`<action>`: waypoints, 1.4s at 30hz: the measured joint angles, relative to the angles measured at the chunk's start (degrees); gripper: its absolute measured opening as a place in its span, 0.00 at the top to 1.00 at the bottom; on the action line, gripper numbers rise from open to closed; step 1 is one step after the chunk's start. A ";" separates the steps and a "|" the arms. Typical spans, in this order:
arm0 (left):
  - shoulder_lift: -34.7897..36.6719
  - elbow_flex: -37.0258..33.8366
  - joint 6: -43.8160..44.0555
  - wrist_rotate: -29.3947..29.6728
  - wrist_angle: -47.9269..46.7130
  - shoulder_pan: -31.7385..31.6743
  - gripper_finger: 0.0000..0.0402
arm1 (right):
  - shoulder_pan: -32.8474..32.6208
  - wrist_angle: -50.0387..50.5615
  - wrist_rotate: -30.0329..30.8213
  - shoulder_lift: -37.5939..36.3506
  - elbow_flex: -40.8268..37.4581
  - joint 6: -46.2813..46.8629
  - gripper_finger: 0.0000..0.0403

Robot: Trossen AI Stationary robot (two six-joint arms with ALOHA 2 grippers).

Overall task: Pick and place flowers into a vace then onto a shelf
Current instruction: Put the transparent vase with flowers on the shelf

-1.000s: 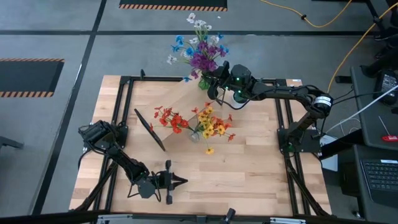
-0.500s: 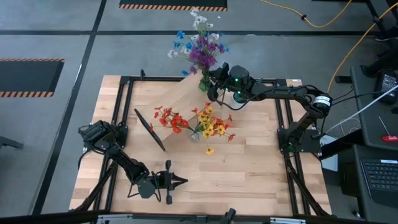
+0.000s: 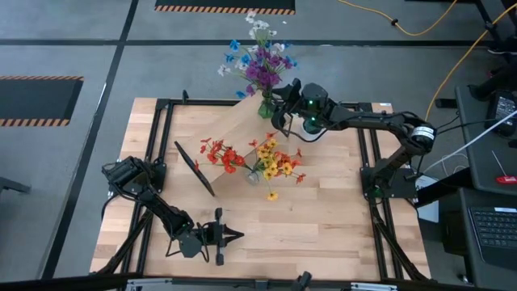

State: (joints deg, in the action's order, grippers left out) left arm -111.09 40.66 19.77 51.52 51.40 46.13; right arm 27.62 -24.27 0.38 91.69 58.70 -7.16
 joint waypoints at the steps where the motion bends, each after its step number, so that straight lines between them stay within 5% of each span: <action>1: 0.00 0.00 0.00 0.01 0.10 0.00 0.99 | 0.00 0.80 0.01 -0.37 0.00 0.02 0.37; 14: 0.00 0.00 0.00 -0.08 1.21 0.00 0.99 | 0.00 6.51 0.43 -3.07 0.02 0.76 0.37; 28: 3.51 0.00 -1.19 -0.21 0.17 0.45 0.99 | -0.47 29.95 5.66 -16.30 0.07 0.99 0.38; 37: 14.15 0.00 -3.10 7.67 -12.85 6.70 0.99 | -11.09 44.94 18.04 -26.97 -0.18 3.94 0.59; 42: 18.56 0.00 1.52 9.76 -21.88 8.63 0.99 | -21.48 41.92 20.44 -33.71 -8.34 8.77 0.74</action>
State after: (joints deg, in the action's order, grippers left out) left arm -92.53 40.66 21.29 61.28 29.51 54.76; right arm 6.13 17.65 20.82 57.98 50.36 1.61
